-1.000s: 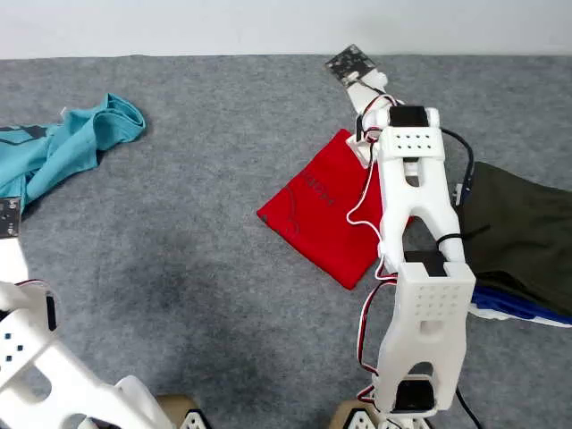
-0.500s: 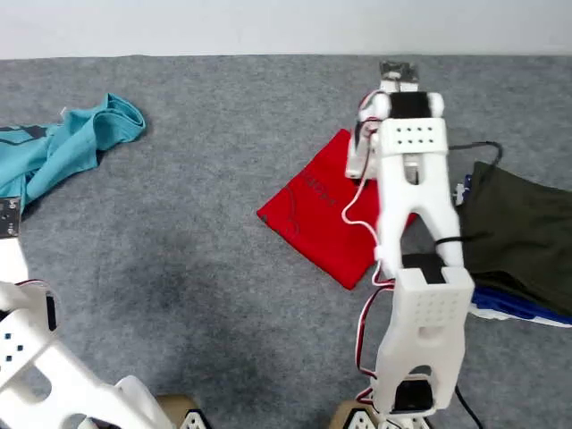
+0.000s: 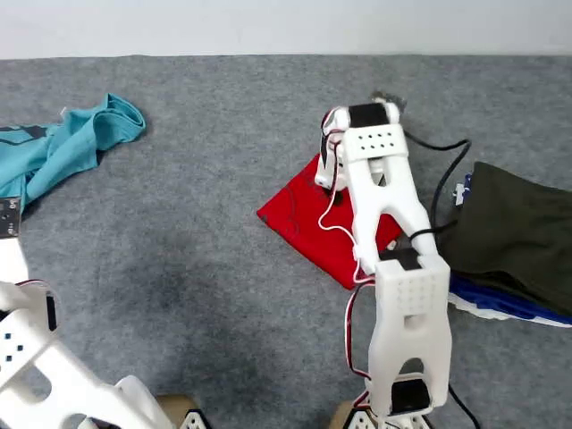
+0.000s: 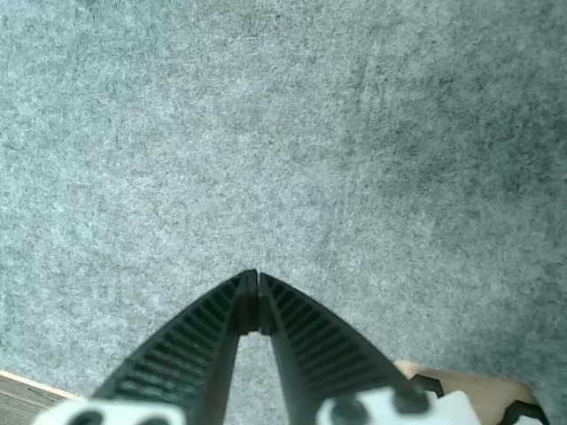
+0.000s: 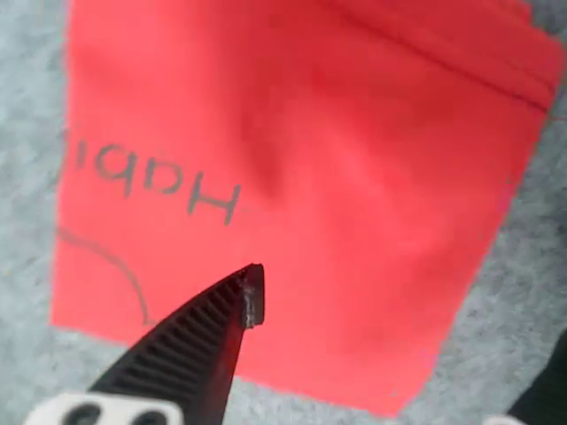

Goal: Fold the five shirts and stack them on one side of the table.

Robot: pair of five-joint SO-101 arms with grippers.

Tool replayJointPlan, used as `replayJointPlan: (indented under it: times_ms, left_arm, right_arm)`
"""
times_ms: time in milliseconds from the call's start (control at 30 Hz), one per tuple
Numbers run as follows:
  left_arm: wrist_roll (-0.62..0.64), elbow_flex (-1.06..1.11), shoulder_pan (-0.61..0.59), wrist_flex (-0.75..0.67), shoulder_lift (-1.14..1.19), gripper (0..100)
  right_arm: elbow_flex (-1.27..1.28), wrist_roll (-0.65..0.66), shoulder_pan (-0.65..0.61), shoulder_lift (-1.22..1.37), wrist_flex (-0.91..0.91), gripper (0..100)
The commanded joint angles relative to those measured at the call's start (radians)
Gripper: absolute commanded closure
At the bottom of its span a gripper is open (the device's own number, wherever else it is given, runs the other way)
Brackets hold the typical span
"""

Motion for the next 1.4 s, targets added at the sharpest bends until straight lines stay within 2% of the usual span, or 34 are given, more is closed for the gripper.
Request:
replayJointPlan:
  times_ms: [0, 267, 433, 667, 1133, 1367]
  left_arm:
    - [-0.002, -0.004, -0.006, 0.014, -0.015, 100]
    - [-0.002, -0.004, -0.008, 0.014, -0.015, 100]
    - [-0.002, -0.004, -0.008, 0.011, -0.012, 100]
    - [-0.002, -0.004, -0.005, 0.006, -0.009, 100]
    - [-0.002, -0.004, -0.005, 0.008, -0.009, 100]
    - [-0.002, -0.004, -0.005, 0.011, -0.014, 100]
  right_arm:
    - [-0.043, -0.015, -0.008, 0.050, -0.053, 55.0]
    - [-0.043, -0.048, 0.007, 0.217, -0.199, 63.0]
    - [-0.054, -0.041, 0.008, 0.228, -0.193, 77.4]
    - [-0.054, 0.071, 0.031, 0.223, -0.182, 99.5]
    - [-0.210, 0.379, 0.056, 0.045, 0.124, 98.8]
    - [-0.209, 0.545, 0.136, -0.143, 0.130, 98.8]
